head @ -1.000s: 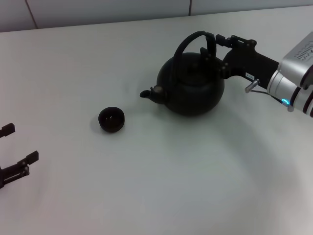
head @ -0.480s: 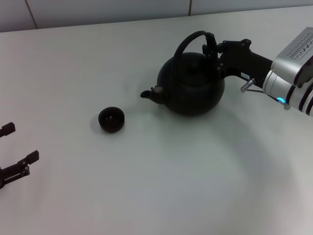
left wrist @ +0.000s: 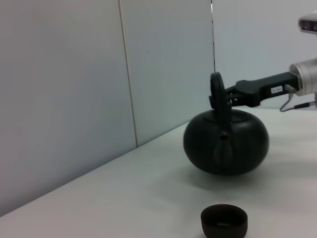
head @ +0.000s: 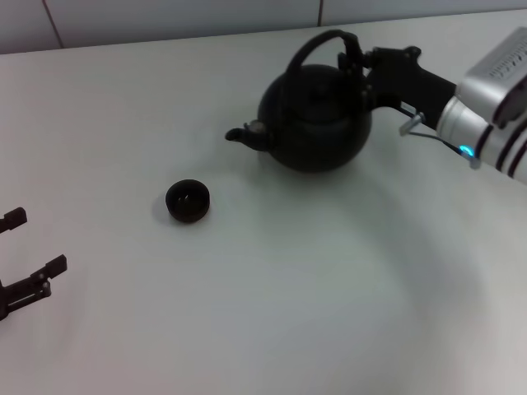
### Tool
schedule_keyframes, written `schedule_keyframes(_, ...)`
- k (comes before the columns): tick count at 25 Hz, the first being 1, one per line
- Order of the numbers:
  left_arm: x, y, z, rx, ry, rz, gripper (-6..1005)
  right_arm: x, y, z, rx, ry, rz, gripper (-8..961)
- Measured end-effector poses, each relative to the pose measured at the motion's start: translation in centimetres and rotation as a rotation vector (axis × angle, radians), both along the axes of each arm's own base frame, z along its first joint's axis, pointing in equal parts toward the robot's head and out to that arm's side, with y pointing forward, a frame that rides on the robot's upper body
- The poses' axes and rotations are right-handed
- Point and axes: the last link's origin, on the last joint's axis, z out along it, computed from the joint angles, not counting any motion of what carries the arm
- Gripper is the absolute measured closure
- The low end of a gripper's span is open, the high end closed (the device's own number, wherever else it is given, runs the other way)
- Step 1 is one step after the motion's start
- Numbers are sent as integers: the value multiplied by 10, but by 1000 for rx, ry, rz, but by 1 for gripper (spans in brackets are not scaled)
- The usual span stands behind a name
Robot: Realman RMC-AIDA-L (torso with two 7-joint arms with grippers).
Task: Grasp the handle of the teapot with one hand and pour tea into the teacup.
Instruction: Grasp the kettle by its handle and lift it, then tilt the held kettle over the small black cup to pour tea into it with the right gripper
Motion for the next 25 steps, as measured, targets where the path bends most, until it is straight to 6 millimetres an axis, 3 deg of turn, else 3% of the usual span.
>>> schedule_keyframes(12,2,0,-4,-3,-8,-5,152,-43,29,-15,-90,-81,89,875)
schedule_keyframes(25,6,2,-8,-5,-17,-11,152,-61,36,-19,-113,-150,170,875)
